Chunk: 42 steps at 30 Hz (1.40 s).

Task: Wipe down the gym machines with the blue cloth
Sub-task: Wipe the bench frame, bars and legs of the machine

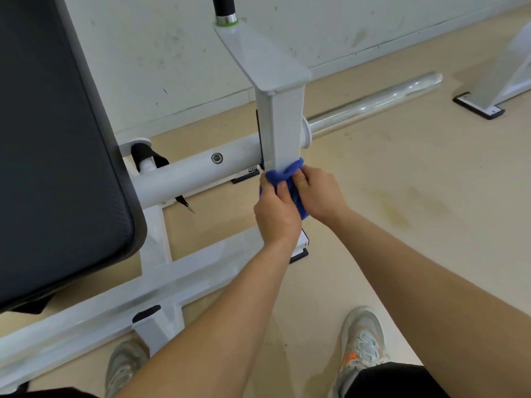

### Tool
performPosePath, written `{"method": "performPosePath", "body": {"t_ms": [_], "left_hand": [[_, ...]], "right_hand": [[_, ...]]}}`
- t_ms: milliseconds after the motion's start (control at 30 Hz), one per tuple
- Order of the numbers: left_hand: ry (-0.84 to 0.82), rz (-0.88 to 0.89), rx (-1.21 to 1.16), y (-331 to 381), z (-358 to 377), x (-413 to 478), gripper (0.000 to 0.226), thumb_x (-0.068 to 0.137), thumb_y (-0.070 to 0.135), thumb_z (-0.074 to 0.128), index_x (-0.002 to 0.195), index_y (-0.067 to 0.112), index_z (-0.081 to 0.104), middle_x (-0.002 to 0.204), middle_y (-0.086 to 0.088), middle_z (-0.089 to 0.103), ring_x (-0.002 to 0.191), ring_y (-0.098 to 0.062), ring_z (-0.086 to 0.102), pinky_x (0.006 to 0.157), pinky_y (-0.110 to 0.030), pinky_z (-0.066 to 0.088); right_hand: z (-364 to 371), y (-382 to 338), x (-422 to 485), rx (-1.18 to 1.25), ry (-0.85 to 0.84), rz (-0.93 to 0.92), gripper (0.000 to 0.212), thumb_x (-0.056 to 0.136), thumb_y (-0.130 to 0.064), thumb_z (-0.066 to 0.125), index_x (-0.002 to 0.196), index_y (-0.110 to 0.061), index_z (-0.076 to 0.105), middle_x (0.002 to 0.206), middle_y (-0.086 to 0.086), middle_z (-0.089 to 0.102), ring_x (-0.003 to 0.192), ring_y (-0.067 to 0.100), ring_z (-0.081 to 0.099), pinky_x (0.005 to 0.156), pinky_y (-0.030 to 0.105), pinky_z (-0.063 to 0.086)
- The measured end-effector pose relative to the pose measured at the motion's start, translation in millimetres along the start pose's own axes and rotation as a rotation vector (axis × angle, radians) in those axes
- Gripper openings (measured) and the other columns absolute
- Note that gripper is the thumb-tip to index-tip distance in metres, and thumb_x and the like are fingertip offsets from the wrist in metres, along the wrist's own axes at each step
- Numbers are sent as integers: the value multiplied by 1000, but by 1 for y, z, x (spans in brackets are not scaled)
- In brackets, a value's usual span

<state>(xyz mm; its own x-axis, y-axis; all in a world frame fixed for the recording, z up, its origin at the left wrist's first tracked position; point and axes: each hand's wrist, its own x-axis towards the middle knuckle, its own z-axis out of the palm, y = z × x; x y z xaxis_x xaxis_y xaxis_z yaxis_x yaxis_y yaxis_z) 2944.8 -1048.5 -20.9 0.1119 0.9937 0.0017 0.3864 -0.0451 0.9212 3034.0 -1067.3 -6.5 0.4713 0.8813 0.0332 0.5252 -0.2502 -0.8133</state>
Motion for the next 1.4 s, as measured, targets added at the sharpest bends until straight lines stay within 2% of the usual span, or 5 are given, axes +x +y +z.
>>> {"method": "performPosePath", "body": {"t_ms": [300,767,933,1167,1400], "left_hand": [[66,99,-170,16,0,14,37,103,40,41,118,12,59,108,-2,68,90,-16,61,63,2,33],[-81,51,28,-79,30,30,37,101,22,44,137,13,43,111,-3,68,92,-21,62,61,-14,36],[-162,-15,76,-115,39,32,33,99,22,49,131,16,45,99,7,66,80,-8,63,55,-1,35],[-141,79,398,-158,49,39,46,93,35,53,135,19,42,124,5,56,121,-24,48,76,-40,49],[-195,5,473,-139,37,31,29,99,33,48,124,20,49,84,3,51,73,-23,47,62,-30,30]], "right_hand": [[-6,-15,1,77,98,-74,47,108,-38,31,67,-25,48,65,-8,55,57,2,49,51,17,31],[70,80,8,19,69,20,35,109,-30,29,100,-14,59,83,-1,63,75,22,58,61,28,38],[101,123,7,34,6,93,35,109,-29,30,100,-11,59,79,-3,63,69,13,56,56,11,34],[136,163,2,106,35,158,40,108,-31,34,99,-8,64,82,-1,69,71,14,63,60,11,42],[124,151,-5,177,-7,253,31,106,-27,42,94,-9,64,83,5,70,72,22,64,52,19,44]]}}
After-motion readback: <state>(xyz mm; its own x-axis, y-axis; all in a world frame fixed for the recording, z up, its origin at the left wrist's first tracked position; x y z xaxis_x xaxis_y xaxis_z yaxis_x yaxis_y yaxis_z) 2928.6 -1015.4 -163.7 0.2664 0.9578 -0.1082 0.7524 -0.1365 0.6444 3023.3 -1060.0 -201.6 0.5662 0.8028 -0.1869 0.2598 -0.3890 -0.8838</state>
